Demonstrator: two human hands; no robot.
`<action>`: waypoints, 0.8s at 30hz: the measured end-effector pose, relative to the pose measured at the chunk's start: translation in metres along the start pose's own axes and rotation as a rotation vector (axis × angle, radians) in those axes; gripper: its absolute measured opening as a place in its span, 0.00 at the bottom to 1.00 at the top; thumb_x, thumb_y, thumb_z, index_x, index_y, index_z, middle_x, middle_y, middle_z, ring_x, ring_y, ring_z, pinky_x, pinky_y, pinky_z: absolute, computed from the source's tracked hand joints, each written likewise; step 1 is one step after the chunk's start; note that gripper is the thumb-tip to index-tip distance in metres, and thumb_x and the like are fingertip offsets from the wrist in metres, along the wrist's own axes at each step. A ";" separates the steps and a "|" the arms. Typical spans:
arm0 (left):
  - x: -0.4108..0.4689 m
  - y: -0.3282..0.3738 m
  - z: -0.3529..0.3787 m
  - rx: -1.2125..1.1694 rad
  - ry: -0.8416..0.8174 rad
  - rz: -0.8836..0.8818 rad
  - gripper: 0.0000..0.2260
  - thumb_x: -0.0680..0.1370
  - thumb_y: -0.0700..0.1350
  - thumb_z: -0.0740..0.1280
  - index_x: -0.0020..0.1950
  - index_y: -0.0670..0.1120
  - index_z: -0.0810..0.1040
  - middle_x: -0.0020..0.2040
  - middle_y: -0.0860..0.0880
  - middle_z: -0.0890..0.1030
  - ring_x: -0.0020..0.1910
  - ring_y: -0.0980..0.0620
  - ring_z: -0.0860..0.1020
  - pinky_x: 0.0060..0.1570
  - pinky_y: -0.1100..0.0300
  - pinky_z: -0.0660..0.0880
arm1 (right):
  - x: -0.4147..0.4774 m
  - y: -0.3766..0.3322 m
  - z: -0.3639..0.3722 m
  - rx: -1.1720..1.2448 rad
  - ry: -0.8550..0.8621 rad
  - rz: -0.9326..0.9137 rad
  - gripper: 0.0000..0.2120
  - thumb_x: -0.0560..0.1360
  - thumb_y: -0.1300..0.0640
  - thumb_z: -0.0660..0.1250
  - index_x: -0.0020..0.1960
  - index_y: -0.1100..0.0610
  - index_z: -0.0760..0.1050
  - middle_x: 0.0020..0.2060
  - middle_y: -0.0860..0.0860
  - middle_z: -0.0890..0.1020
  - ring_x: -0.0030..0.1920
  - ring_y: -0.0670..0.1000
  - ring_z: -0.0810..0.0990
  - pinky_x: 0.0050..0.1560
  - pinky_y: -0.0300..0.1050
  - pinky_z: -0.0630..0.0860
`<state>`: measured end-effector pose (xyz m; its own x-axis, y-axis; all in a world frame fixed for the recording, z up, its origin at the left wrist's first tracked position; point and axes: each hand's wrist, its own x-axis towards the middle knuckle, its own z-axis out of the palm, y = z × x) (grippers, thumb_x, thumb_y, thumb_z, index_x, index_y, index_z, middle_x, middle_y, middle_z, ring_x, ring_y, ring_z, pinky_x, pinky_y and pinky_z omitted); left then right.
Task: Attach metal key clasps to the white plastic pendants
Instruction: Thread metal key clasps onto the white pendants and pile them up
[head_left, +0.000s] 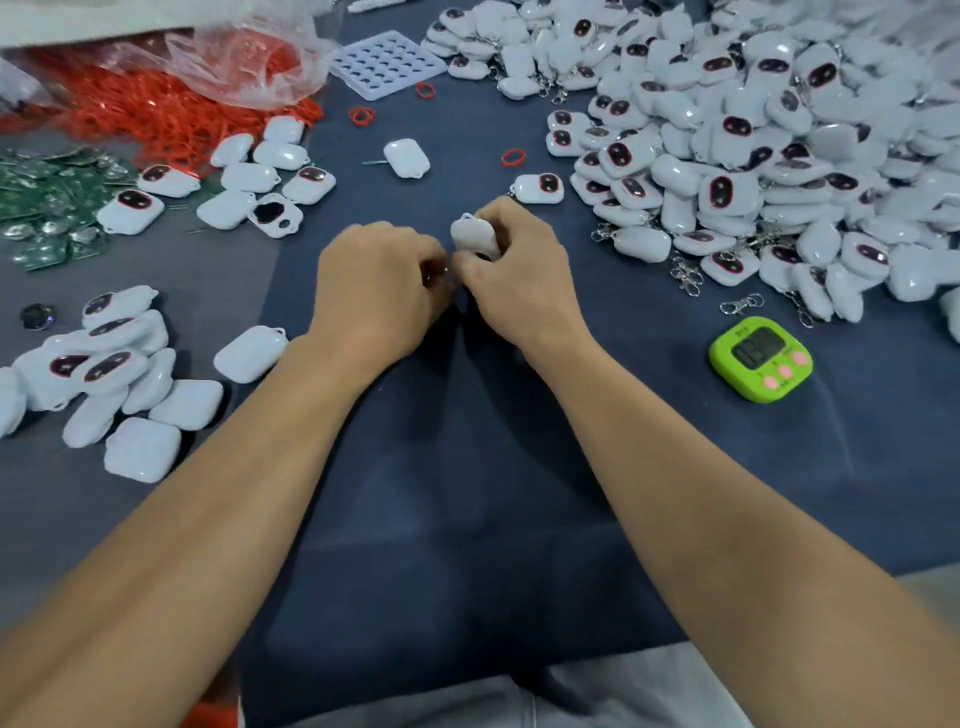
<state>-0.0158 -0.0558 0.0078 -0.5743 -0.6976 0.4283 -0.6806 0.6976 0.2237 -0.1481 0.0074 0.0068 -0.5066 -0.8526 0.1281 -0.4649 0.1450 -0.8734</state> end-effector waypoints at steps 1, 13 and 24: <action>0.002 -0.002 0.001 -0.041 -0.036 -0.021 0.05 0.75 0.47 0.72 0.44 0.46 0.84 0.38 0.46 0.81 0.42 0.42 0.76 0.42 0.53 0.67 | 0.001 0.001 0.000 0.005 0.023 -0.022 0.03 0.74 0.56 0.71 0.43 0.51 0.78 0.33 0.43 0.79 0.34 0.42 0.75 0.35 0.34 0.69; 0.003 -0.014 -0.001 -0.401 -0.198 -0.209 0.06 0.71 0.44 0.73 0.39 0.56 0.84 0.29 0.59 0.76 0.30 0.60 0.73 0.33 0.72 0.69 | 0.003 0.017 -0.009 0.067 -0.026 -0.089 0.05 0.77 0.54 0.70 0.49 0.44 0.76 0.33 0.38 0.79 0.34 0.40 0.75 0.35 0.29 0.69; 0.003 -0.014 -0.001 -0.362 -0.204 -0.170 0.06 0.72 0.43 0.73 0.44 0.54 0.86 0.32 0.53 0.77 0.39 0.56 0.75 0.38 0.66 0.70 | 0.005 0.018 -0.012 0.019 -0.094 -0.081 0.09 0.78 0.59 0.69 0.50 0.46 0.82 0.32 0.33 0.78 0.34 0.37 0.74 0.35 0.28 0.68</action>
<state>-0.0076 -0.0678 0.0068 -0.5706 -0.8001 0.1853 -0.5914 0.5569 0.5832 -0.1679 0.0117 -0.0026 -0.3970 -0.9047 0.1545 -0.4869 0.0649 -0.8710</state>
